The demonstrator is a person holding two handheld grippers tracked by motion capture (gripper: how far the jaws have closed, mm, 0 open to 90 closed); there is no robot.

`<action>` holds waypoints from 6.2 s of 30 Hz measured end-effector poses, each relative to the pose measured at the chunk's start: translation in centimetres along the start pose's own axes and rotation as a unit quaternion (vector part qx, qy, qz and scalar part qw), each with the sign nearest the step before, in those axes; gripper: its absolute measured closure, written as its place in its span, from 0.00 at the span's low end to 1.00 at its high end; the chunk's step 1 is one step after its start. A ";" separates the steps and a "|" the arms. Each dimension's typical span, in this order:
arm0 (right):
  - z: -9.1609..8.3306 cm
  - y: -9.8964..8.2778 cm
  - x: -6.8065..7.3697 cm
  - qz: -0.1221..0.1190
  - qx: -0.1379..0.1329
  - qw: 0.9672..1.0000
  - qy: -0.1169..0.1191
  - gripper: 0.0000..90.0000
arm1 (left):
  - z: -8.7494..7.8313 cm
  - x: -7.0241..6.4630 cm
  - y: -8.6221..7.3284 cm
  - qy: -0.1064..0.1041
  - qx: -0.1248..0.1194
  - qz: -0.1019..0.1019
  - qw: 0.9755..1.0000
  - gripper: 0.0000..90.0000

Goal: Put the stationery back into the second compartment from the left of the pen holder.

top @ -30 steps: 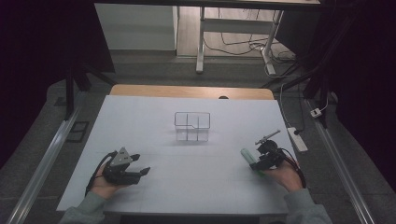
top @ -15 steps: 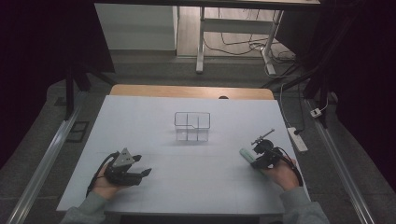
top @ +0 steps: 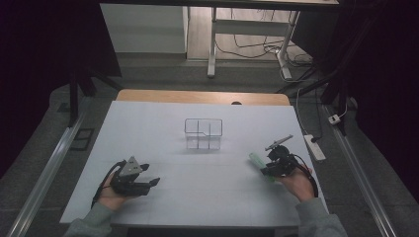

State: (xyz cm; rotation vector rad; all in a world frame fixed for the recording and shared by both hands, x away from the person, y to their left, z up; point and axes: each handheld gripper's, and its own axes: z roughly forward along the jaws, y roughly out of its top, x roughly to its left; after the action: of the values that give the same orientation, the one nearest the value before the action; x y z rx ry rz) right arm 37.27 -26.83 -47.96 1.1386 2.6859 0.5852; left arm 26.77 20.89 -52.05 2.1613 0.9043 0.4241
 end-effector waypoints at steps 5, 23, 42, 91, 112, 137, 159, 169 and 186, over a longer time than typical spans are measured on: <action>-0.8 0.8 1.1 -0.023 -0.027 0.999 0.007 0.74 | 0.0 0.0 0.1 0.002 -0.002 0.001 1.000 0.38; 0.0 3.4 5.1 -0.090 -0.080 0.992 0.041 0.74 | 0.1 -0.3 0.3 -0.001 -0.002 0.001 1.000 0.38; 1.4 5.7 9.6 -0.157 -0.095 0.980 0.072 0.74 | 0.5 -0.4 0.5 -0.010 0.001 0.003 1.000 0.37; 4.8 8.0 16.3 -0.277 -0.059 0.952 0.111 0.74 | 0.7 -3.7 3.0 -0.032 0.004 0.099 0.995 0.32; 5.3 8.2 18.2 -0.325 -0.042 0.937 0.119 0.74 | 3.3 -6.6 6.6 -0.062 0.051 0.181 0.980 0.32; 5.0 7.7 19.8 -0.405 -0.023 0.904 0.137 0.72 | 5.1 -8.2 6.1 -0.106 0.138 0.298 0.939 0.71; 1.9 7.0 14.0 -0.176 -0.215 0.951 0.133 0.40 | 3.7 -4.8 5.7 -0.057 0.037 0.167 0.984 0.73; 1.8 6.7 13.2 -0.123 -0.249 0.952 0.126 0.36 | 3.1 -4.2 5.6 -0.029 -0.014 0.125 0.992 0.73; 2.9 6.8 13.7 -0.083 -0.263 0.947 0.166 0.36 | 3.6 -5.7 5.8 -0.026 -0.046 0.129 0.990 0.72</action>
State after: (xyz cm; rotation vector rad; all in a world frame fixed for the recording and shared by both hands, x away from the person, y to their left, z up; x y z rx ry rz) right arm 33.04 -11.91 -47.75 0.7076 2.5818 1.4597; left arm 27.47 12.18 -50.27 2.2006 0.5679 0.5223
